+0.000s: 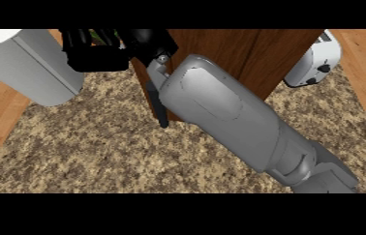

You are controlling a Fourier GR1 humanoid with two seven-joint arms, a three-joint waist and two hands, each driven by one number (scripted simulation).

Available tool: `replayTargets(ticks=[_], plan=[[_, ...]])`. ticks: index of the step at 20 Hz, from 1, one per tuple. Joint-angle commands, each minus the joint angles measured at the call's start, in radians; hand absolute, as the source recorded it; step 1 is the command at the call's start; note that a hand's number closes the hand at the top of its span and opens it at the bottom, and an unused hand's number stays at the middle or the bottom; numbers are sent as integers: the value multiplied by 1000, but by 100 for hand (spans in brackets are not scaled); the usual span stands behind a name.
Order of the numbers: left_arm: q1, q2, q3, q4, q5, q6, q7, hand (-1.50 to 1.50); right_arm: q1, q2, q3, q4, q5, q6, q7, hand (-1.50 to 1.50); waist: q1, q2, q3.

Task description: Pick up the wine, place it into the cabinet and close the cabinet

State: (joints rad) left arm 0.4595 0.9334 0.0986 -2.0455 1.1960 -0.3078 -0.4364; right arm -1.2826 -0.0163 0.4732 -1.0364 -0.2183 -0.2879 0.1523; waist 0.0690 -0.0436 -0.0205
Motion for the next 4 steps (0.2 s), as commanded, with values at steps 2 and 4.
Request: replayTargets(ticks=[2, 4], plan=[[-17, 11, 5, -2, 8, 23, 20, 150, 82, -111, -67, 174, 12, -20, -17, 150, -41, 79, 20], [-27, 21, 18, 7, 13, 13, 24, 150, 62, -101, -77, 178, 12, -22, -27, 150, -36, 77, 18]])
